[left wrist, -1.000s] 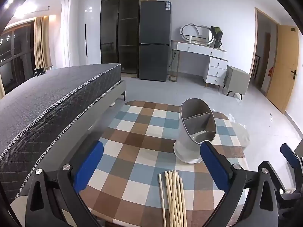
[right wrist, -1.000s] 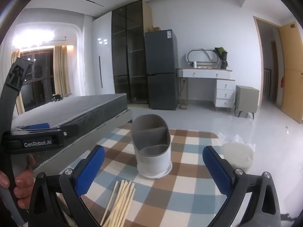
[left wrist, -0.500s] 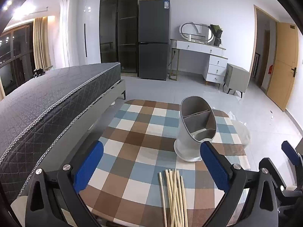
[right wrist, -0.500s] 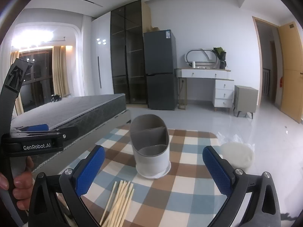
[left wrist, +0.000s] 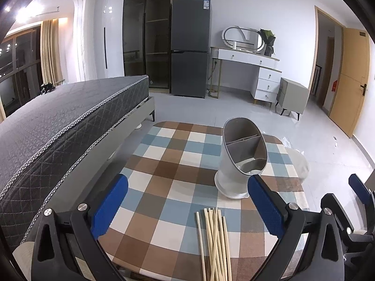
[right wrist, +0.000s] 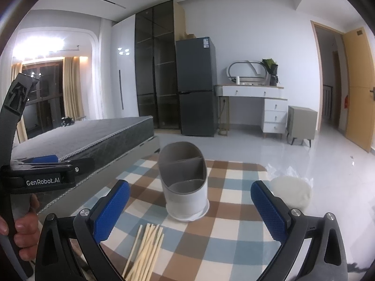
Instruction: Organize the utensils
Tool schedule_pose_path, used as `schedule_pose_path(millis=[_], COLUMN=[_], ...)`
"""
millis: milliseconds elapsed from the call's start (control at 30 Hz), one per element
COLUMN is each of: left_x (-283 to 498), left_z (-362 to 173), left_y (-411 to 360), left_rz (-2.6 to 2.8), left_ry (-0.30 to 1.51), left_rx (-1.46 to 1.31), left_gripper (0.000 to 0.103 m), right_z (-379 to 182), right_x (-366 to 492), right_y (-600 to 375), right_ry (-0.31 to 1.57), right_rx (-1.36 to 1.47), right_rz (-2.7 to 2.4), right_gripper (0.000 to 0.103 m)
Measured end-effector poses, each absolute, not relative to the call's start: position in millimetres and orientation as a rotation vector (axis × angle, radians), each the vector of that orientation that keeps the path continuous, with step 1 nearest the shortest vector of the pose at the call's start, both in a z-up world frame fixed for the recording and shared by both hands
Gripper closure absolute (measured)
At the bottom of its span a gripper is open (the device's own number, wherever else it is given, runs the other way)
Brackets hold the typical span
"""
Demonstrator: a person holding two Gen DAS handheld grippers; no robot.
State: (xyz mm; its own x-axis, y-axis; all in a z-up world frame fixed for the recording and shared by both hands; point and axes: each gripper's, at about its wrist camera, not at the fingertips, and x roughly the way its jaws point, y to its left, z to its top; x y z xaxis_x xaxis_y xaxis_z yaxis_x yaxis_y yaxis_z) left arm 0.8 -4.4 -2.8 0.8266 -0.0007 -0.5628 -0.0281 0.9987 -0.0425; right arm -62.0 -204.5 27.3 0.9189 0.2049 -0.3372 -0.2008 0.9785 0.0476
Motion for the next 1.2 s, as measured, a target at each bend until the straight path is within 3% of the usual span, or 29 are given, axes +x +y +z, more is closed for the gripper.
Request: schedule_pose_path(millis=[1200], left_x=[1.8], left_z=[-5.7], left_y=[-3.1], left_rz=[0.010], left_ry=[0.612], left_rx=[-0.055], left_gripper=[0.003], right_z=[25.1], right_x=[-60.8], right_y=[-204.3], right_ry=[0.361], right_rx=[0.003], right_rz=[0.206], right_gripper=[0.000])
